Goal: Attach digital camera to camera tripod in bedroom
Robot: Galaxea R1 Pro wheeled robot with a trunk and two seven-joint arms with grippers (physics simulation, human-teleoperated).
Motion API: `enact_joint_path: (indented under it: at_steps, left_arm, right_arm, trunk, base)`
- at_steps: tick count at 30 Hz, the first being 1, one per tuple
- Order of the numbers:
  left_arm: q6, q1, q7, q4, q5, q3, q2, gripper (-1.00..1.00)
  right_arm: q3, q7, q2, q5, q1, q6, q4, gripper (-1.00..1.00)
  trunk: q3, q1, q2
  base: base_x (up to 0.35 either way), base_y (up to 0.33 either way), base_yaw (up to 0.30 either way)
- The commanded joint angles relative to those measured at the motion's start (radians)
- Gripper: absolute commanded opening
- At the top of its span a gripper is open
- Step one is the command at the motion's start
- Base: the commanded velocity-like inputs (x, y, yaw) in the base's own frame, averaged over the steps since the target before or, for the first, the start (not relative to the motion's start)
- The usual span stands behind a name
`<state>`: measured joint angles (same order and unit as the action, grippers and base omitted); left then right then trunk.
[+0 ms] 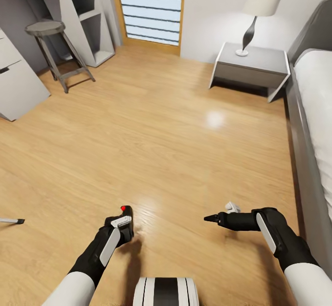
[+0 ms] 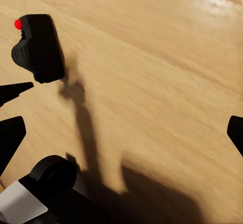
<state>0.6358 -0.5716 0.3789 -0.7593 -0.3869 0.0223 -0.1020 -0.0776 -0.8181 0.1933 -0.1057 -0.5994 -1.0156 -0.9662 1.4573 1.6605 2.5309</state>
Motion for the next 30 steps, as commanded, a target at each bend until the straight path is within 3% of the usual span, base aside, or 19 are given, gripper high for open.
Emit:
enact_joint_path:
  at_steps: [1, 23, 30]
  left_arm:
    - [0.003, 0.000, 0.008, -0.002, -0.011, 0.002, -0.001, 1.00]
    - [0.002, 0.000, 0.009, -0.004, -0.008, 0.002, 0.000, 1.00]
    - [0.002, 0.000, 0.009, -0.014, 0.015, 0.001, 0.000, 1.00]
  right_arm:
    - [-0.001, 0.004, 0.000, -0.009, 0.000, -0.008, 0.000, 1.00]
    - [-0.001, 0.000, 0.007, -0.011, 0.000, -0.009, -0.002, 1.00]
    - [-0.001, -0.022, 0.011, -0.019, 0.000, -0.010, -0.006, 1.00]
  trunk:
    - [0.005, 0.000, 0.001]
    - [0.090, 0.010, 0.006]
    - [0.113, 0.013, 0.007]
  base:
    - [0.000, 0.000, 0.000]
    - [0.000, 0.000, 0.000]
    - [0.000, 0.000, 0.000]
